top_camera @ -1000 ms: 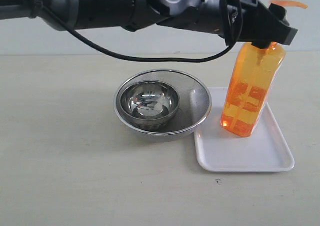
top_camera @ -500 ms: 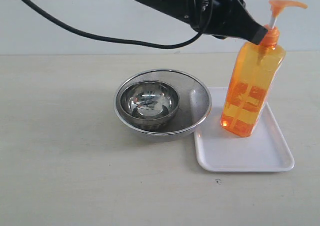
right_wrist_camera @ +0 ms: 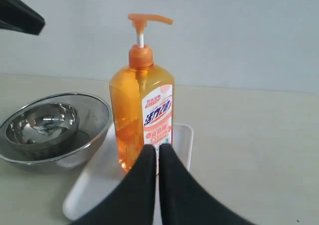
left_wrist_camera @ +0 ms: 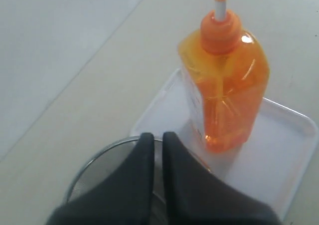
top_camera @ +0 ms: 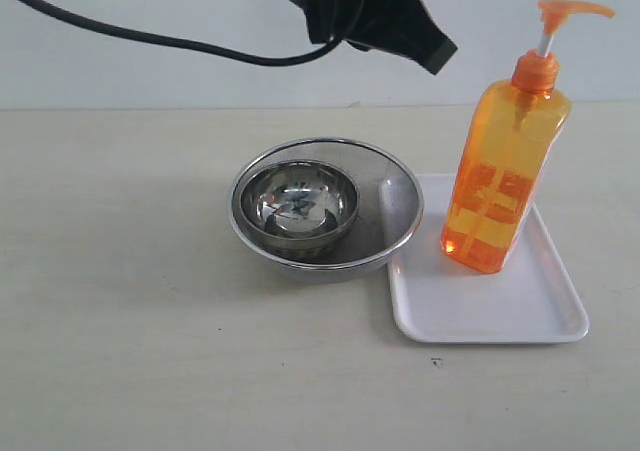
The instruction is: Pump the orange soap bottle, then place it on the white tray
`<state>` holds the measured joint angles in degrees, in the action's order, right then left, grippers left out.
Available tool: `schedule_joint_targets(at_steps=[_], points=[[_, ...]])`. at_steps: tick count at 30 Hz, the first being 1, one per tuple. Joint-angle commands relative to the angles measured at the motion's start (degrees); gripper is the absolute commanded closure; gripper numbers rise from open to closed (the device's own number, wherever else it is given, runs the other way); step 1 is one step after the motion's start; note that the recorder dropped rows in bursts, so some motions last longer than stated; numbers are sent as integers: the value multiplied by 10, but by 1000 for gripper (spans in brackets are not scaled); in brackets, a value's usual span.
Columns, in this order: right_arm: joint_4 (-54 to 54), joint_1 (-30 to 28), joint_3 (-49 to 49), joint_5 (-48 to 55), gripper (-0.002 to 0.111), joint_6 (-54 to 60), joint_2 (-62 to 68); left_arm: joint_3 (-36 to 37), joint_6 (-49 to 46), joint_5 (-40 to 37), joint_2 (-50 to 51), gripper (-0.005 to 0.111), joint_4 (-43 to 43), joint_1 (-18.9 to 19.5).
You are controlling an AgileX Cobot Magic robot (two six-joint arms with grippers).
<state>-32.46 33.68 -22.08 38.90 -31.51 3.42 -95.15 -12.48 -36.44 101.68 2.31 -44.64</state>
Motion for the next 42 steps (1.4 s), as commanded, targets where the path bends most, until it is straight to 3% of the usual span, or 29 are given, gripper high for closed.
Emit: schedule_joint_targets(at_steps=[1, 13, 20, 42], points=[[-29, 0, -4, -38, 108, 7, 36, -1, 30, -25, -30, 102, 46, 0], [-53, 0, -4, -98, 108, -2, 113, 57, 101, -40, -109, 102, 133, 0], [-132, 0, -4, -96, 108, -102, 114, 136, 183, -37, -174, 102, 207, 0], [-195, 0, -17, -118, 108, -149, 143, 378, 412, 9, -425, 102, 337, 0]])
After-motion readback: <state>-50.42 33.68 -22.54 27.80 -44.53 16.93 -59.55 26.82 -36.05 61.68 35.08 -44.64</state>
